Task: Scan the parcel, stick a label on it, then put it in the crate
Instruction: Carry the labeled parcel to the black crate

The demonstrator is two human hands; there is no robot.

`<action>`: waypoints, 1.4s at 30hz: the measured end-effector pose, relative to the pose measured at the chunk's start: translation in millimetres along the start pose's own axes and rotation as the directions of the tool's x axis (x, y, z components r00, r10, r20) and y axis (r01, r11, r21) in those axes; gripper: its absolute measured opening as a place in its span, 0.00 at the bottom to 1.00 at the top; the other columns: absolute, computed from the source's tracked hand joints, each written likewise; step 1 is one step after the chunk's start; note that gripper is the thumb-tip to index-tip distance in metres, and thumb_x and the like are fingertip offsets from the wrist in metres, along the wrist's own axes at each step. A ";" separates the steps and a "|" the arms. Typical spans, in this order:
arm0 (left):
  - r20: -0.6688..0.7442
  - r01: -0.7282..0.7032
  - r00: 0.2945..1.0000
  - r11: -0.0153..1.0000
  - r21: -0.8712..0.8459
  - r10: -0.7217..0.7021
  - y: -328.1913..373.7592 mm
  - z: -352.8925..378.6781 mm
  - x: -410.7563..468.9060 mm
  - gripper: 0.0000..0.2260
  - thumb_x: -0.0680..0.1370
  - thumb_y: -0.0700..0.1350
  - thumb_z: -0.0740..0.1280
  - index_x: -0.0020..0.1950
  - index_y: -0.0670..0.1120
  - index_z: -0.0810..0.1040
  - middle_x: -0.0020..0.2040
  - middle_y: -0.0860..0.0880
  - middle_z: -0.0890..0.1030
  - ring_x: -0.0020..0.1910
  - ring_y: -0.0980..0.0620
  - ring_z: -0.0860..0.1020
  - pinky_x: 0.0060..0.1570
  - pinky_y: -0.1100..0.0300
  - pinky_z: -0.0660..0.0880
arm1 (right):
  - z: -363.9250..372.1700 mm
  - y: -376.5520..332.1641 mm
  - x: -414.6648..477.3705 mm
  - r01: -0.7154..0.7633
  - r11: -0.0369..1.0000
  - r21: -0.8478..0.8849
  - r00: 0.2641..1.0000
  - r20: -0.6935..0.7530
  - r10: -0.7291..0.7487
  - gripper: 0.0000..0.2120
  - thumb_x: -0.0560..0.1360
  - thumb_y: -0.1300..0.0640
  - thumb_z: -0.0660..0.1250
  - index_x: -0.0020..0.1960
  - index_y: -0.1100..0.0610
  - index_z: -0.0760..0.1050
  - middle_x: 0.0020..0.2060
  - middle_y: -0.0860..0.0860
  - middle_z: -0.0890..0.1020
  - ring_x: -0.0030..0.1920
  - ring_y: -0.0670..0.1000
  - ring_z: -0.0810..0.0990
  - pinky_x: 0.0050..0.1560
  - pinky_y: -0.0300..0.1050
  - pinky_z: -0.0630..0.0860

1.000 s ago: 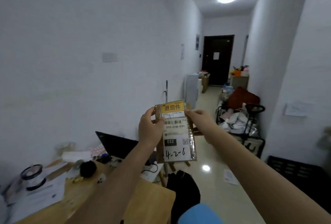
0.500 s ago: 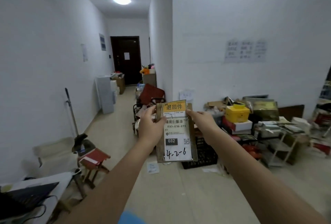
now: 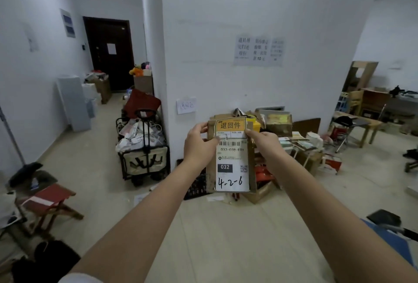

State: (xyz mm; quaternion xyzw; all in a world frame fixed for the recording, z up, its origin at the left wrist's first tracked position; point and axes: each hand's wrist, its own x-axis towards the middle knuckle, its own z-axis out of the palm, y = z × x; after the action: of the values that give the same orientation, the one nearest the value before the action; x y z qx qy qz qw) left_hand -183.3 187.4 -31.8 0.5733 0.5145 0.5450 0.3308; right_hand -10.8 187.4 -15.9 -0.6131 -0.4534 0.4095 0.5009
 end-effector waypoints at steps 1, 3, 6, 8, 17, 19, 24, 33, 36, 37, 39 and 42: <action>0.008 -0.004 1.000 1.000 0.001 0.004 1.1 8.1 3.7 0.20 0.74 0.44 0.70 0.66 0.50 0.72 0.65 0.50 0.76 0.51 0.49 0.82 0.53 0.46 0.81 | -6.5 2.0 6.3 -0.003 1.000 0.006 1.000 -0.012 0.003 0.19 0.73 0.43 0.66 0.54 0.58 0.75 0.47 0.53 0.81 0.47 0.55 0.79 0.39 0.48 0.74; 0.027 -0.012 1.000 1.000 0.012 0.012 2.6 21.2 13.0 0.21 0.74 0.44 0.70 0.66 0.49 0.72 0.66 0.50 0.76 0.53 0.48 0.82 0.54 0.46 0.80 | -15.8 5.2 20.0 -0.008 0.999 0.034 1.000 -0.029 0.009 0.20 0.73 0.43 0.66 0.55 0.58 0.74 0.46 0.52 0.80 0.44 0.52 0.77 0.35 0.45 0.69; 0.047 -0.027 0.999 0.999 0.043 0.025 1.7 34.4 31.6 0.21 0.73 0.46 0.71 0.65 0.50 0.73 0.64 0.51 0.77 0.53 0.48 0.82 0.55 0.46 0.80 | -20.8 10.6 40.8 -0.007 0.999 0.046 0.998 -0.055 0.009 0.20 0.73 0.42 0.65 0.55 0.58 0.73 0.46 0.51 0.79 0.43 0.50 0.75 0.35 0.45 0.67; 0.048 -0.039 0.998 0.998 0.056 0.036 -2.7 43.6 47.4 0.21 0.72 0.46 0.72 0.65 0.50 0.74 0.64 0.50 0.77 0.54 0.47 0.82 0.55 0.45 0.79 | -19.6 14.7 57.6 0.017 1.000 0.001 0.997 -0.081 -0.017 0.20 0.75 0.42 0.62 0.57 0.57 0.71 0.46 0.51 0.79 0.44 0.50 0.76 0.39 0.48 0.71; -0.020 -0.011 1.000 1.000 -0.010 0.011 -38.9 70.1 149.8 0.21 0.73 0.43 0.72 0.65 0.50 0.74 0.64 0.51 0.77 0.47 0.51 0.82 0.49 0.49 0.82 | 14.8 5.7 161.3 0.113 0.990 -0.082 0.992 -0.038 -0.117 0.17 0.74 0.44 0.64 0.55 0.55 0.68 0.47 0.53 0.81 0.46 0.54 0.82 0.42 0.52 0.79; -0.032 0.004 0.999 1.000 -0.021 -0.005 -47.3 67.1 185.9 0.21 0.72 0.44 0.72 0.65 0.49 0.74 0.63 0.52 0.77 0.48 0.50 0.83 0.50 0.47 0.81 | 29.4 -1.4 196.1 0.114 0.991 -0.069 0.993 -0.019 -0.116 0.16 0.74 0.46 0.65 0.54 0.55 0.68 0.48 0.53 0.81 0.47 0.55 0.82 0.48 0.55 0.80; -0.072 0.021 0.997 0.997 -0.069 -0.026 -72.6 59.6 290.7 0.20 0.72 0.43 0.72 0.64 0.51 0.75 0.60 0.53 0.77 0.48 0.49 0.82 0.50 0.46 0.82 | 76.3 -19.9 288.9 0.130 0.991 -0.034 0.990 0.051 -0.128 0.11 0.76 0.50 0.65 0.53 0.53 0.68 0.47 0.52 0.81 0.41 0.49 0.81 0.28 0.40 0.72; -0.112 0.066 0.991 0.997 -0.035 -0.069 -123.2 101.5 428.3 0.25 0.73 0.45 0.72 0.68 0.47 0.69 0.59 0.54 0.75 0.44 0.58 0.76 0.44 0.59 0.74 | 107.2 -9.6 428.3 0.089 0.996 0.006 0.992 0.087 -0.089 0.10 0.76 0.53 0.66 0.54 0.53 0.68 0.48 0.52 0.81 0.46 0.52 0.84 0.42 0.50 0.82; -0.113 0.079 0.990 0.997 -0.012 -0.080 -140.0 118.2 467.1 0.20 0.73 0.44 0.71 0.64 0.47 0.73 0.62 0.51 0.77 0.43 0.61 0.75 0.40 0.65 0.71 | 113.7 -12.0 474.0 0.101 0.995 0.024 0.992 0.078 -0.103 0.08 0.76 0.55 0.66 0.50 0.50 0.67 0.47 0.51 0.81 0.44 0.50 0.83 0.37 0.46 0.80; -0.118 0.086 0.989 0.996 -0.007 -0.086 -144.7 123.9 480.8 0.19 0.74 0.44 0.70 0.64 0.47 0.73 0.62 0.50 0.77 0.44 0.59 0.76 0.38 0.66 0.70 | 117.0 -12.2 490.4 0.103 0.995 0.016 0.992 0.076 -0.103 0.08 0.75 0.55 0.66 0.50 0.51 0.67 0.48 0.51 0.81 0.46 0.52 0.83 0.41 0.49 0.81; -0.132 0.091 0.987 0.996 0.002 -0.090 -156.1 134.6 508.5 0.17 0.75 0.43 0.69 0.63 0.47 0.72 0.64 0.50 0.77 0.46 0.56 0.77 0.36 0.66 0.70 | 123.8 -9.6 523.4 0.102 0.995 -0.009 0.991 0.091 -0.101 0.10 0.76 0.54 0.65 0.53 0.53 0.67 0.49 0.50 0.80 0.48 0.52 0.82 0.46 0.51 0.80; -0.171 0.065 0.983 0.998 0.017 -0.061 -173.6 150.7 552.6 0.15 0.77 0.44 0.67 0.62 0.48 0.72 0.64 0.49 0.75 0.46 0.55 0.78 0.36 0.64 0.73 | 127.7 -8.2 575.3 0.087 0.996 0.010 0.977 0.195 -0.087 0.09 0.78 0.53 0.62 0.56 0.53 0.67 0.45 0.46 0.79 0.42 0.44 0.79 0.31 0.37 0.75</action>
State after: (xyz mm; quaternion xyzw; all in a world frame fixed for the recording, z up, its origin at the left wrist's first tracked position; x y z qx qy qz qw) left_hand -146.0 783.8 -66.0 0.5119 0.5650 0.5753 0.2964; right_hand 11.8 774.9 -56.1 -0.5490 -0.5264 0.4456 0.4721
